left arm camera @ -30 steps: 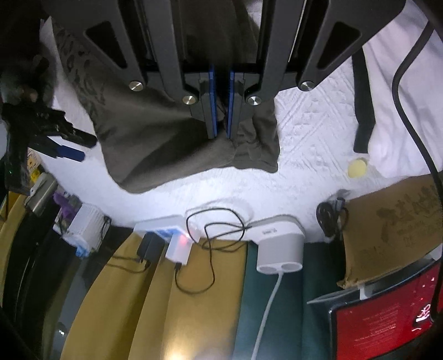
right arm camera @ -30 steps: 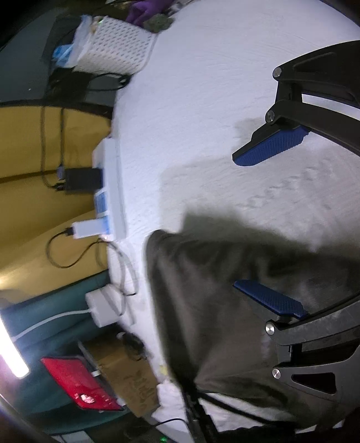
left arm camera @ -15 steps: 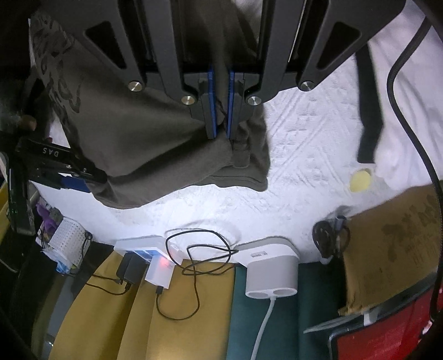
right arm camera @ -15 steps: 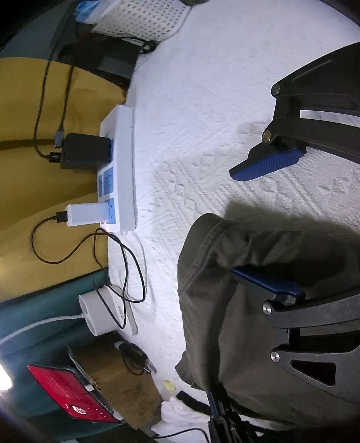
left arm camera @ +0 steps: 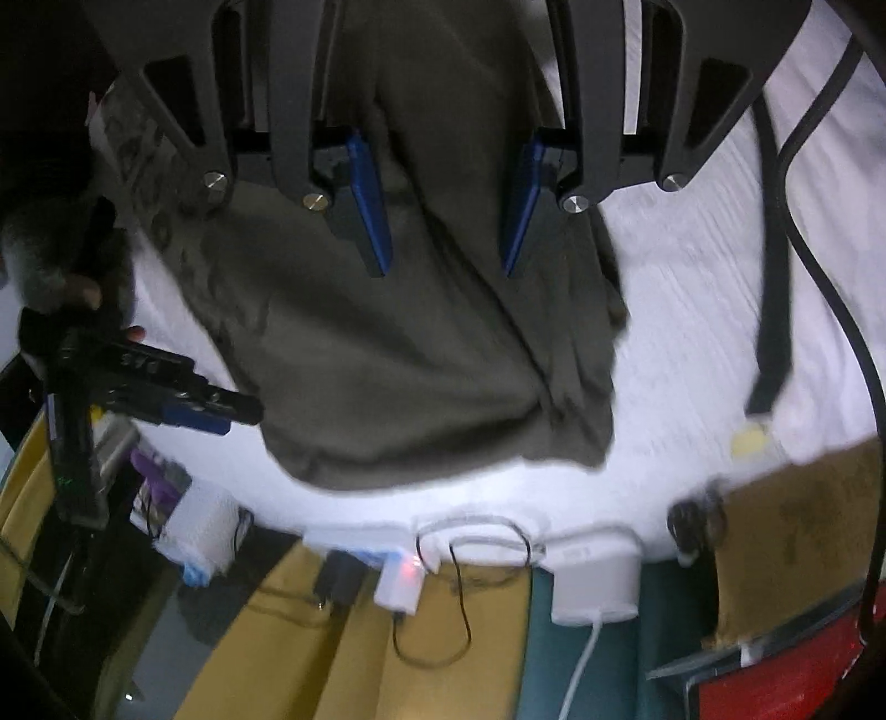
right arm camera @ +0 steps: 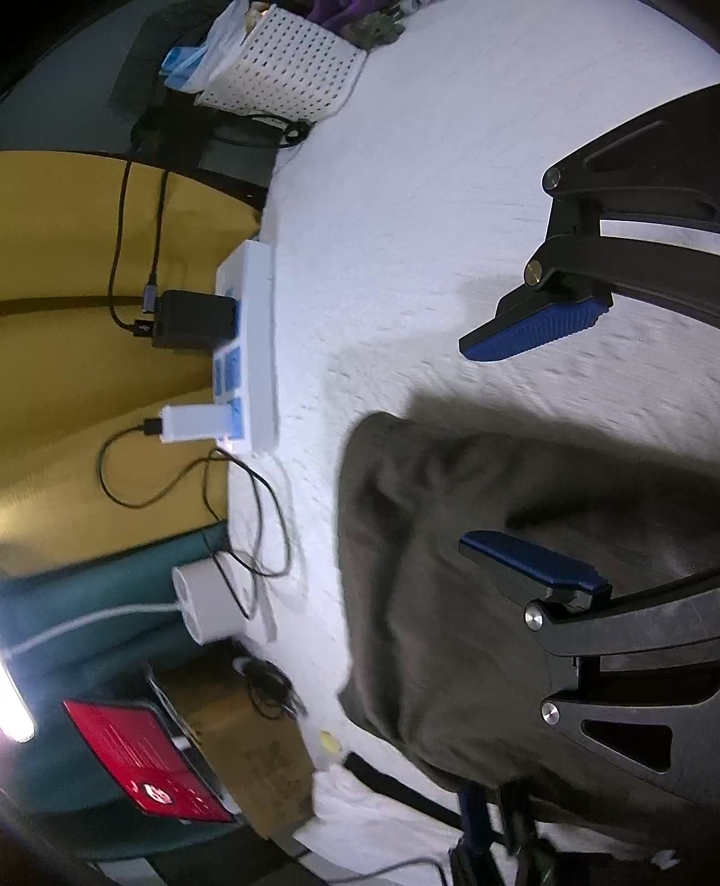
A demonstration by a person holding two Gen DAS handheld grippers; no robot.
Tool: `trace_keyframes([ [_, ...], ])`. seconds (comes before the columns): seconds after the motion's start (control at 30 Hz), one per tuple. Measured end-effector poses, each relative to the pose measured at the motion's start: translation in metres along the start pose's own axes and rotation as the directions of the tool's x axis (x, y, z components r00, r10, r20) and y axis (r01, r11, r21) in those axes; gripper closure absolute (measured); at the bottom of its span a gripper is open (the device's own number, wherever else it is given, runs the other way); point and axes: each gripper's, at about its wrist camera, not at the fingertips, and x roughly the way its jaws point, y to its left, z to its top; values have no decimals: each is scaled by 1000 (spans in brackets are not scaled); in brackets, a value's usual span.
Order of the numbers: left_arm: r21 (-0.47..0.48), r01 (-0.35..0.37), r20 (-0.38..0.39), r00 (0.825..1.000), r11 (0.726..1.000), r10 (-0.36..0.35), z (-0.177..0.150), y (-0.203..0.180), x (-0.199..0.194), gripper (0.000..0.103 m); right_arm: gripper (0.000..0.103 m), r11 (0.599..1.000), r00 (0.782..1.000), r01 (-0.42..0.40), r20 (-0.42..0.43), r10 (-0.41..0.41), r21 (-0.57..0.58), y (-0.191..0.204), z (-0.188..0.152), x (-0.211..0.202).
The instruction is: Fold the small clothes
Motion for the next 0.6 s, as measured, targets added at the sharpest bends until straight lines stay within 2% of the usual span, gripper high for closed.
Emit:
trace_keyframes([
  [0.03, 11, -8, 2, 1000, 1000, 7, -4, -1, 0, 77, 37, 1000, 1000, -2, -8, 2, -6, 2, -5, -1],
  [0.1, 25, 1, 13, 1000, 1000, -1, -12, -3, -3, 90, 37, 1000, 1000, 2, -26, -3, -25, 8, -17, -3],
  [0.17, 30, -1, 17, 1000, 1000, 0, -15, -1, -7, 99, 37, 999, 999, 22, -43, -24, -44, 12, -29, -1],
  [0.23, 31, -31, 28, 999, 999, 30, -16, 1, -11, 103, 37, 998, 998, 37, -40, -38, -44, 10, -36, -1],
  [0.27, 27, -80, 31, 996, 996, 79, -17, 5, -12, 103, 37, 998, 998, 47, -31, -48, -42, 9, -39, -3],
  [0.33, 5, -101, 32, 994, 995, 101, -18, 17, -14, 103, 37, 994, 995, 97, -24, -98, -44, 6, -42, -8],
  [0.47, -19, -61, 58, 996, 998, 62, -23, 17, -34, 103, 37, 994, 994, 109, -19, -109, -14, 0, -48, -22],
  [0.6, -16, 28, 58, 998, 999, -27, -32, 0, -45, 101, 37, 997, 998, 70, 1, -70, -19, 9, -57, -42],
])
